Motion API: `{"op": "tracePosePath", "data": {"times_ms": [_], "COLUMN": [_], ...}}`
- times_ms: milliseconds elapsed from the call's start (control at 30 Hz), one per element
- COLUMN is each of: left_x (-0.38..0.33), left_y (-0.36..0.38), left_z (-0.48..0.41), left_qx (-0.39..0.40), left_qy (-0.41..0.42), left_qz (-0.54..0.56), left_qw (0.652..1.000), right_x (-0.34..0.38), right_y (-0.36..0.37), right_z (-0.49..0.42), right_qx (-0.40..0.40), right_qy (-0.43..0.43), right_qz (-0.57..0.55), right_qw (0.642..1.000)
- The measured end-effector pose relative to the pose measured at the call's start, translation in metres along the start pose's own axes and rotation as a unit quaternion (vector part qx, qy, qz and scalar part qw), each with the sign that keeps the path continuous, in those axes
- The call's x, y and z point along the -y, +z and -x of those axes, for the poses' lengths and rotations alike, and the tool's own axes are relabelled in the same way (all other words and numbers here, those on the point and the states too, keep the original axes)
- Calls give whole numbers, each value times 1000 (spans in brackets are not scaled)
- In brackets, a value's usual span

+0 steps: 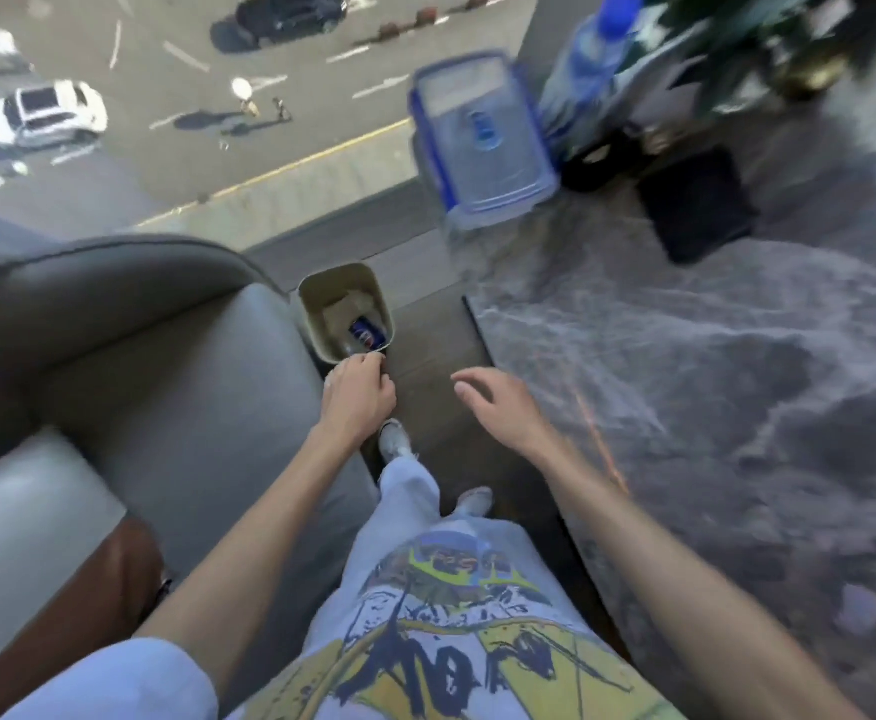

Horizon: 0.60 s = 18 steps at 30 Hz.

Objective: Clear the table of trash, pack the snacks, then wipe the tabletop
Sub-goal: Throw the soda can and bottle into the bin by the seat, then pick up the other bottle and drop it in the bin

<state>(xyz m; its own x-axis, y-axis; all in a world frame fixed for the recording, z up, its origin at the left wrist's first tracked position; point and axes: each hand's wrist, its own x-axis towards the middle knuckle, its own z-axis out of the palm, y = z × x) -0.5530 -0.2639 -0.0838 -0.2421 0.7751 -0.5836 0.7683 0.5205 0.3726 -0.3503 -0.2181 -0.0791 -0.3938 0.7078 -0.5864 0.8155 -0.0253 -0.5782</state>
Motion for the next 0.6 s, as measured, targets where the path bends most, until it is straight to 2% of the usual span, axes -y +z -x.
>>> {"op": "tracePosePath", "data": {"times_ms": [133, 300, 367, 467, 600], "left_x": [-84, -191, -230, -283, -342], "left_y": [-3, 12, 19, 29, 31], "left_z": [22, 49, 56, 58, 50], "left_qx": [10, 56, 56, 49, 33], "left_qy": [73, 170, 211, 261, 290], "left_qz": [-8, -79, -104, -136, -149], "left_qw": [997, 981, 970, 955, 945], "right_x": [-57, -137, -163, -193, -214], "right_y": [-50, -108, -124, -144, -169], "right_z": [63, 152, 186, 224, 241], "right_qx": [-109, -267, -310, -363, -404], "right_qy": [75, 124, 143, 168, 178], "right_qz": [-100, -197, -233, -231, -259], "right_qw": [986, 935, 911, 887, 859]}}
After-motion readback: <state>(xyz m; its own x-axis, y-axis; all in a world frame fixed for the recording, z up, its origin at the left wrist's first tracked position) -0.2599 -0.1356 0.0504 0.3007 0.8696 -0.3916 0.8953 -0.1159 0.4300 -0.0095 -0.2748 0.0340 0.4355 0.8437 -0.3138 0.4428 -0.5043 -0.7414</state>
